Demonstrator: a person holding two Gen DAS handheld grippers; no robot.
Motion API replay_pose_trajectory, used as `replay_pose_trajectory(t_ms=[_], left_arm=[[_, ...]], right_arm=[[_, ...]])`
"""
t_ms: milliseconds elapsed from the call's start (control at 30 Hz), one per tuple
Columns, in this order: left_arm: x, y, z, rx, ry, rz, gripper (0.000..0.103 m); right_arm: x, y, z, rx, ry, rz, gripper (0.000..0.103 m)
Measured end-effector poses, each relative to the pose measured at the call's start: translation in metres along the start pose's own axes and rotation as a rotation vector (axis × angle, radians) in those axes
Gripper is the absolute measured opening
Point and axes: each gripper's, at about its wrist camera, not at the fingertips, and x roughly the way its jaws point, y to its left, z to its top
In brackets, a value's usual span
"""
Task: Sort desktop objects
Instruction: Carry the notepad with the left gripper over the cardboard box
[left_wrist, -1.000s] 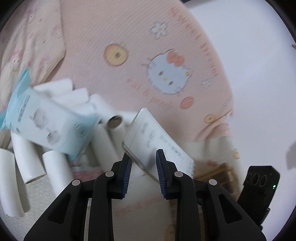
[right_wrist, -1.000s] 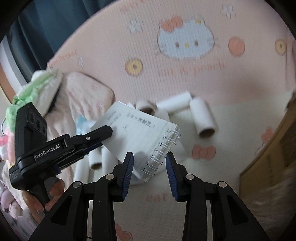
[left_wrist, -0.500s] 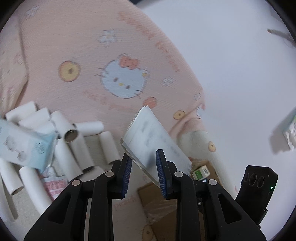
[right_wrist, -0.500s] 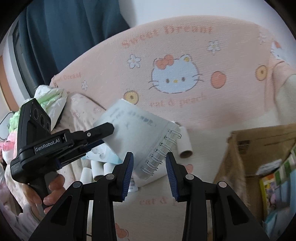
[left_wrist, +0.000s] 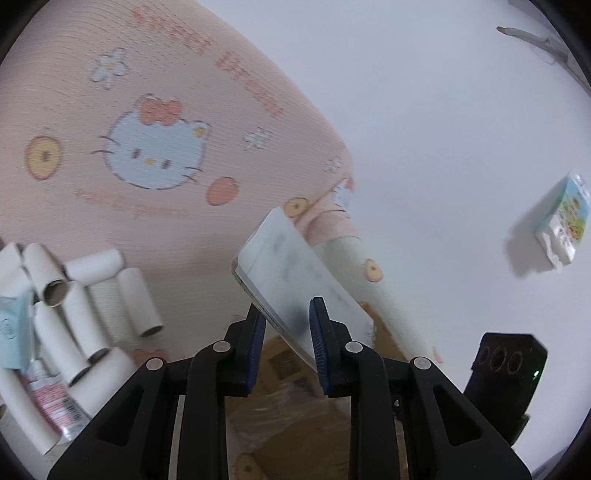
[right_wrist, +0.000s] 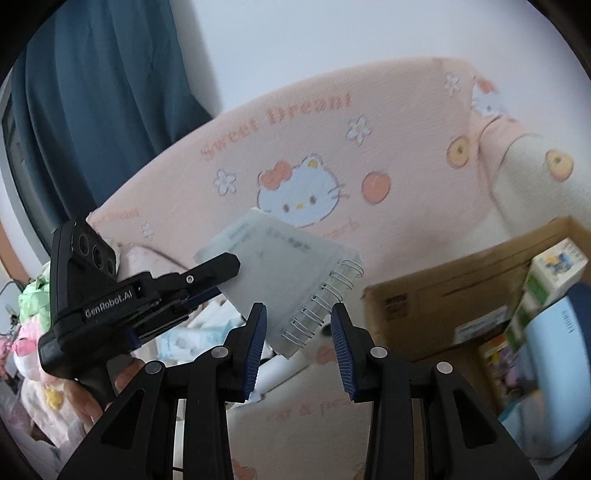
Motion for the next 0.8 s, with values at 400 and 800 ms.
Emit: replay_pose_trajectory(t_ms=[400,800], left_arm=[[0.040,-0.052,0.006,0.093,0.126,-0.089,0.027],[0.110,-0.115,-0.014,0.151,0.277,-0.212,0.027]], right_arm=[[-0.040,-0.025,0.011,0.010,-0.043,-0.153,0.033],[-0.083,-0.080,0.007,0.112,-0.095,-0.348,0.033]])
